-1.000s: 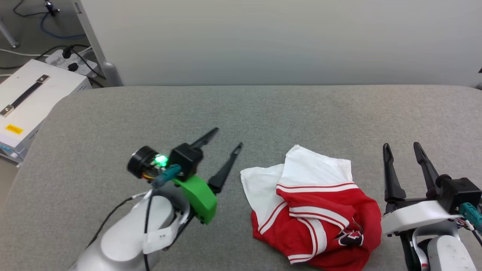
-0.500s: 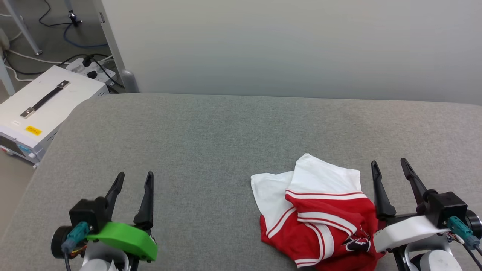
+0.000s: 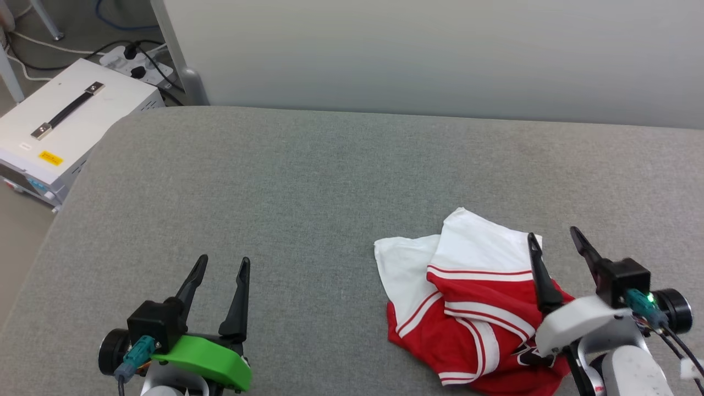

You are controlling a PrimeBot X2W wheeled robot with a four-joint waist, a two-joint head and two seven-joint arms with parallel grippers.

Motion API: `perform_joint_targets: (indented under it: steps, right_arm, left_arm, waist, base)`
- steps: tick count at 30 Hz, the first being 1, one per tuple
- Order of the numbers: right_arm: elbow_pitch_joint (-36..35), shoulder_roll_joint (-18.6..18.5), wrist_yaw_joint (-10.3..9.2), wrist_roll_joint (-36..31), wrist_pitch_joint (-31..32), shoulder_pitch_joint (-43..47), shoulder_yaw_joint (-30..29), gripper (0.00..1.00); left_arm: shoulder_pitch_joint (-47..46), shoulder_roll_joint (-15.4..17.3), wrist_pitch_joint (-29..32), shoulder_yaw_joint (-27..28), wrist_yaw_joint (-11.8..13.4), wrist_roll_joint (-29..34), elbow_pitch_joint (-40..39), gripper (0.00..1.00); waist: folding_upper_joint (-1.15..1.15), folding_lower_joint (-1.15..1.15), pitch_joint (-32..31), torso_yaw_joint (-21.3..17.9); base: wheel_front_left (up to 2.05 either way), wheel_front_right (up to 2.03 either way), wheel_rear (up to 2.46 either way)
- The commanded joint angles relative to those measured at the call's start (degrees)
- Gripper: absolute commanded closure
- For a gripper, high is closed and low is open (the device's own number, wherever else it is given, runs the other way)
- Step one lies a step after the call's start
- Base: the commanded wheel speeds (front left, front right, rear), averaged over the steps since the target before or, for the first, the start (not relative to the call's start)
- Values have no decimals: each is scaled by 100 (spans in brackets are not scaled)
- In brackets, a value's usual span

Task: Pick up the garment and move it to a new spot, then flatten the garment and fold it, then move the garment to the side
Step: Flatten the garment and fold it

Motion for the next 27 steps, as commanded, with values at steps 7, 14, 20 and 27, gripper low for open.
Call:
perform_joint_targets:
  steps: [7, 14, 20, 27]
  right_arm:
    - [603, -414, -4, 65, 2435, -972, 327, 0]
    - [830, -759, -4, 378, 3993, -1666, 144, 0]
    - [1114, -908, -4, 211, 4697, -1974, -142, 0]
    - [1413, -980, -4, 287, 4948, -2076, 20, 0]
  left_arm:
    - [-302, -238, -34, 213, -248, 299, 91, 0]
    - [-457, -395, -34, 313, -363, 405, 141, 0]
    - [-583, -471, -34, 332, -403, 475, 157, 0]
    - [-705, -493, -34, 361, -415, 496, 125, 0]
  waist:
    - [69, 0, 571, 202]
    - [69, 0, 899, 444]
    - [69, 0, 1136, 638]
    - [69, 0, 1360, 708]
  base:
    - [0, 0, 0]
    - [0, 0, 0]
    - [0, 0, 0]
    - [0, 0, 0]
